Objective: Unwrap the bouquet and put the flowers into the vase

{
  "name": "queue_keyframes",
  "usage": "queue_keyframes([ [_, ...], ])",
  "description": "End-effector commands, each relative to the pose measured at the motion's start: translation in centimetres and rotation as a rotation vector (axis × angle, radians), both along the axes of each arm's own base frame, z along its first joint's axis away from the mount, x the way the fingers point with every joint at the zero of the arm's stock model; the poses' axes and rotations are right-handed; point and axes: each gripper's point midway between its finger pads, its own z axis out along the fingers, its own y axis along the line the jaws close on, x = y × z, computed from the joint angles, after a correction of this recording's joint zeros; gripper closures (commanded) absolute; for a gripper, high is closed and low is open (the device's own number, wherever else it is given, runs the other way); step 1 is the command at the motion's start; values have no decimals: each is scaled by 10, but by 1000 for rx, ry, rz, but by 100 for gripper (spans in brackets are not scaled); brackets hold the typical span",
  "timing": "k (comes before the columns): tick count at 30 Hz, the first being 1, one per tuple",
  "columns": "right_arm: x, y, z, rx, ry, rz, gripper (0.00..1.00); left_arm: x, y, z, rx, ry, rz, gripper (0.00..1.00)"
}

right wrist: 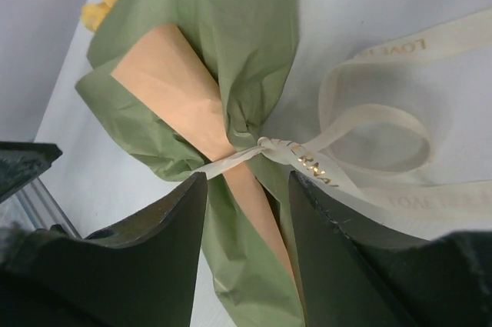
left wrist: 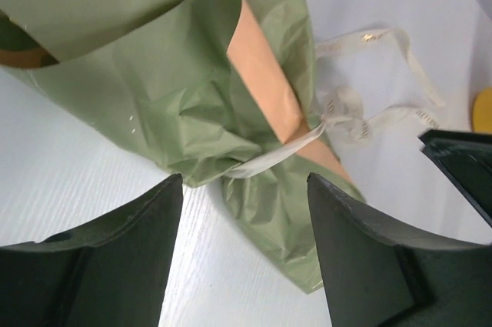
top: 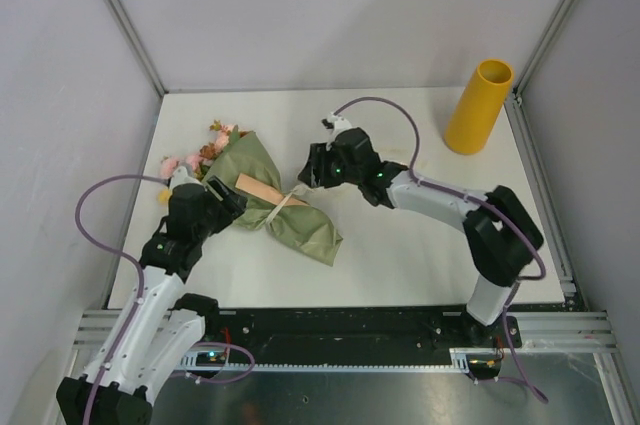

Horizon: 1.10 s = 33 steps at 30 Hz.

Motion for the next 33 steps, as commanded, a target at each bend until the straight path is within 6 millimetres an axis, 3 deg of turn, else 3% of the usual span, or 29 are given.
queue_keyframes([
  [1, 6, 40, 8, 94, -5, 46, 49, -18, -4, -28, -16, 86, -44, 29],
  [8, 10, 59, -26, 144, 143, -40, 50, -22, 1, -56, -61, 177, 47, 29],
  [16, 7, 71, -56, 162, 240, -95, 52, -18, 11, -64, -52, 195, 124, 29],
  [24, 2, 70, -76, 138, 315, -213, 53, -13, 16, -70, -81, 192, 194, 29],
  [33, 13, 70, -73, 161, 281, -258, 78, -11, 19, -82, -92, 230, 237, 29],
])
